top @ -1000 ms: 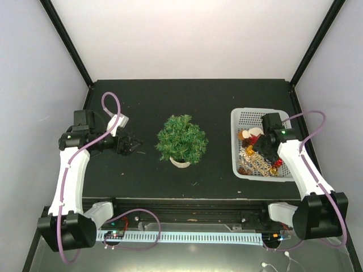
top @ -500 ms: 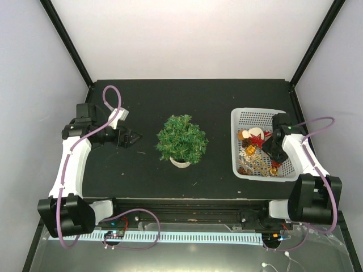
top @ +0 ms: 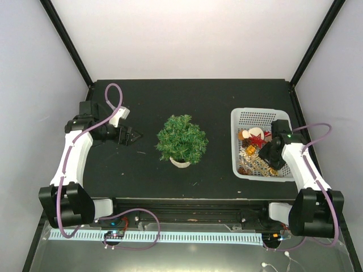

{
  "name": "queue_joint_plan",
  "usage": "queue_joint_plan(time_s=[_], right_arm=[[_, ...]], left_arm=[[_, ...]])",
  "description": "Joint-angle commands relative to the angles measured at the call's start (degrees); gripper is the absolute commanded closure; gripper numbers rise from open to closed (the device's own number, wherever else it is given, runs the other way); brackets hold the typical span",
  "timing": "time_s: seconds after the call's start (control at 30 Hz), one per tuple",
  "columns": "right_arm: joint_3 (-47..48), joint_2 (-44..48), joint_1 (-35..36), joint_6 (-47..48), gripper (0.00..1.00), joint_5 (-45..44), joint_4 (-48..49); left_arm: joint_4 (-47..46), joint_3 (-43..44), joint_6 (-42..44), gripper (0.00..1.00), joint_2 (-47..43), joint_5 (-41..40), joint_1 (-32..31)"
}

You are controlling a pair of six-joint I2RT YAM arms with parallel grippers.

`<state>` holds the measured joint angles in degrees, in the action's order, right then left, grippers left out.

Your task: Decorate the small christmas tree

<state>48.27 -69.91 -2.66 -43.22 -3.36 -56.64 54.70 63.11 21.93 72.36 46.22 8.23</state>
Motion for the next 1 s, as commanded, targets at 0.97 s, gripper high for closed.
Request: queue_joint_plan(time_s=[0.97], right_arm=[[10.3, -1.1, 15.7, 5.0, 0.53, -6.3, 0.2]], left_arm=[[3.2, 3.3, 4.7, 0.01, -3.4, -4.4, -4.2]])
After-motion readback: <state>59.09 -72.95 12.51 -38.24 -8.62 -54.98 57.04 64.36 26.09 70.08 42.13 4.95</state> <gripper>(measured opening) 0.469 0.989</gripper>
